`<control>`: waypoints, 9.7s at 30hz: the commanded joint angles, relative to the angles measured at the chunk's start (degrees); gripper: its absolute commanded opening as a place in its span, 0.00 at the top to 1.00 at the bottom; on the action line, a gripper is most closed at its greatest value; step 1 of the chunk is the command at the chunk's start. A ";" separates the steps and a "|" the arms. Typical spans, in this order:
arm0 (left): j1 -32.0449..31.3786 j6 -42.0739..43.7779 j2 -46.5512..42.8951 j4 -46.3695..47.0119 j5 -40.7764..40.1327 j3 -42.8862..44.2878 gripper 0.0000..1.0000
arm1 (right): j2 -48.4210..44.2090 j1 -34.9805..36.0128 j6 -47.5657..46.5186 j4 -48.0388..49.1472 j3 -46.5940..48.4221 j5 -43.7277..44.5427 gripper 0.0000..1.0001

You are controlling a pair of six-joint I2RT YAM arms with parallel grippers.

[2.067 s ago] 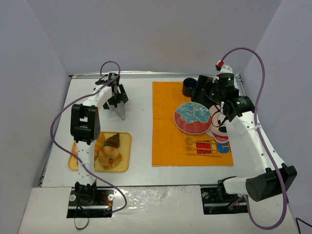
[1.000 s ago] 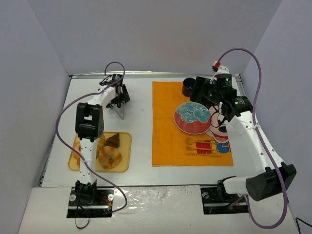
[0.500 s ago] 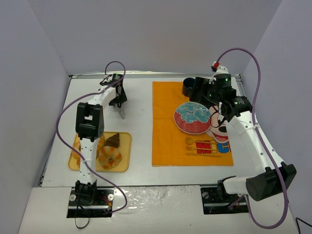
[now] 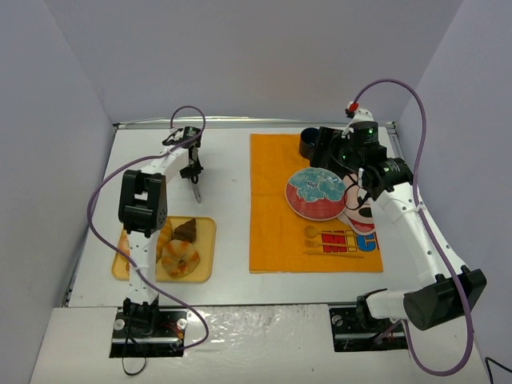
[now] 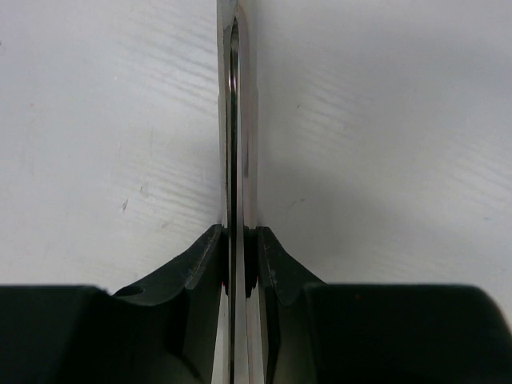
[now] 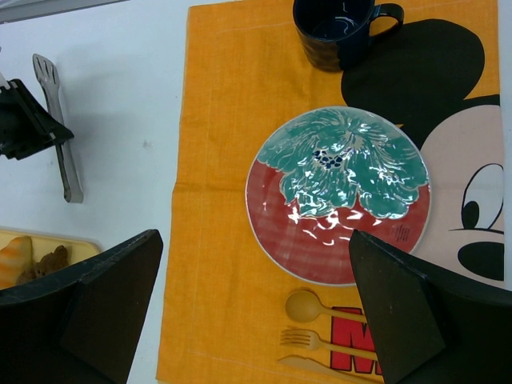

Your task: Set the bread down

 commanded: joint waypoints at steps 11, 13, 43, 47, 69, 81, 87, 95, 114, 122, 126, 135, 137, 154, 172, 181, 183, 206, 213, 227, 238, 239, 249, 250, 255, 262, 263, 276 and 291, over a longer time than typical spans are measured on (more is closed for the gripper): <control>-5.68 3.46 -19.41 -8.45 -6.09 -3.05 1.00 | -2.27 0.74 -0.66 2.05 -0.61 1.39 0.00; -5.73 3.78 -20.69 -9.27 -6.22 -2.45 1.00 | -2.20 0.76 -0.81 2.05 -0.80 1.51 0.00; -8.65 2.97 -32.09 -15.92 -10.61 -5.66 0.55 | -2.94 1.53 -1.31 1.96 -1.93 2.82 0.00; -9.62 2.11 -33.80 -16.52 -11.03 -6.87 0.49 | -2.91 1.62 -1.43 1.96 -1.93 2.82 0.00; -20.11 -8.61 -49.32 -29.22 -11.05 -17.03 0.40 | -3.41 2.32 -1.52 1.87 -2.26 3.08 0.00; -27.35 -17.63 -59.70 -36.27 -9.59 -26.94 0.40 | -4.23 2.66 -1.61 1.87 -2.89 3.08 0.00; -30.10 -21.43 -62.25 -39.03 -8.79 -30.36 0.40 | -4.24 2.58 -1.61 1.86 -2.90 3.08 0.00; -30.60 -23.28 -63.54 -39.23 -7.41 -34.72 0.40 | -3.98 2.66 -1.61 1.70 -2.47 4.55 0.00; -30.43 -22.09 -59.19 -35.05 -7.24 -37.96 0.40 | -4.65 2.58 -1.96 1.36 -2.32 5.67 0.00; -30.34 -21.80 -58.51 -32.91 -5.82 -39.87 0.40 | -4.67 2.58 -2.04 1.43 -2.54 6.07 0.00; -30.34 -22.35 -58.15 -32.67 -5.51 -40.62 0.40 | -4.58 2.65 -2.14 1.34 -2.61 6.01 0.00; -30.34 -23.04 -58.50 -31.85 -4.58 -42.08 0.47 | -4.40 2.59 -2.14 1.34 -2.54 5.98 0.00; -30.41 -23.30 -58.50 -32.11 -4.58 -41.95 0.52 | -4.47 2.65 -2.14 1.34 -2.54 5.98 0.00; -30.60 -24.04 -59.16 -34.74 -7.36 -39.49 1.00 | -4.03 2.61 -1.96 1.34 -2.37 5.52 0.00; -30.69 -20.66 -58.85 -39.14 -13.55 -28.96 1.00 | -4.31 2.67 -2.04 1.26 -2.19 5.81 0.00; -30.69 -19.93 -57.15 -37.80 -13.55 -26.90 1.00 | -4.16 2.60 -1.98 1.19 -2.10 5.94 0.00; -30.69 -19.65 -56.62 -37.80 -13.56 -25.81 1.00 | -4.04 2.60 -2.03 1.17 -2.02 6.00 0.00; -30.87 -14.10 -46.09 -34.25 -11.38 -11.23 1.00 | -6.77 2.06 0.14 -1.36 -1.32 18.05 0.00; -31.60 -11.02 -37.47 -31.39 -8.73 -2.28 1.00 | -7.77 0.21 0.99 -3.44 -1.58 22.45 0.00; -34.90 -4.32 -20.28 -30.68 -4.17 20.50 1.00 | -10.05 -3.66 2.47 -6.08 -2.64 25.57 0.00; -38.72 0.39 -8.59 -28.42 2.08 34.63 1.00 | -13.95 -7.84 4.44 -8.48 -5.21 28.85 0.00; -38.90 0.68 -7.76 -28.06 3.01 35.59 1.00 | -14.26 -8.15 4.58 -8.61 -5.41 28.98 0.00; -40.62 4.84 -2.43 -22.66 10.66 38.59 1.00 | -15.73 -9.62 4.97 -9.97 -6.14 29.64 0.00; -40.62 5.36 -2.02 -22.21 11.16 38.60 1.00 | -15.82 -9.63 5.02 -10.03 -6.15 29.59 0.00; -40.55 7.40 -0.71 -20.17 12.71 38.87 1.00 | -15.85 -9.63 5.07 -10.24 -6.32 29.21 0.00; -40.45 8.34 1.82 -19.98 12.95 39.91 0.91 | -15.66 -9.63 5.07 -10.35 -6.15 28.65 0.00; -40.45 8.34 2.05 -19.92 12.67 39.86 0.84 | -15.65 -9.63 5.07 -10.41 -6.15 28.60 0.00; -40.53 9.65 1.88 -19.11 10.00 38.26 0.41 | -14.87 -9.63 4.81 -10.35 -6.06 27.70 0.00; -39.56 10.20 -3.54 -18.58 1.71 34.93 0.40 | -14.80 -9.63 4.54 -10.43 -5.88 26.99 0.00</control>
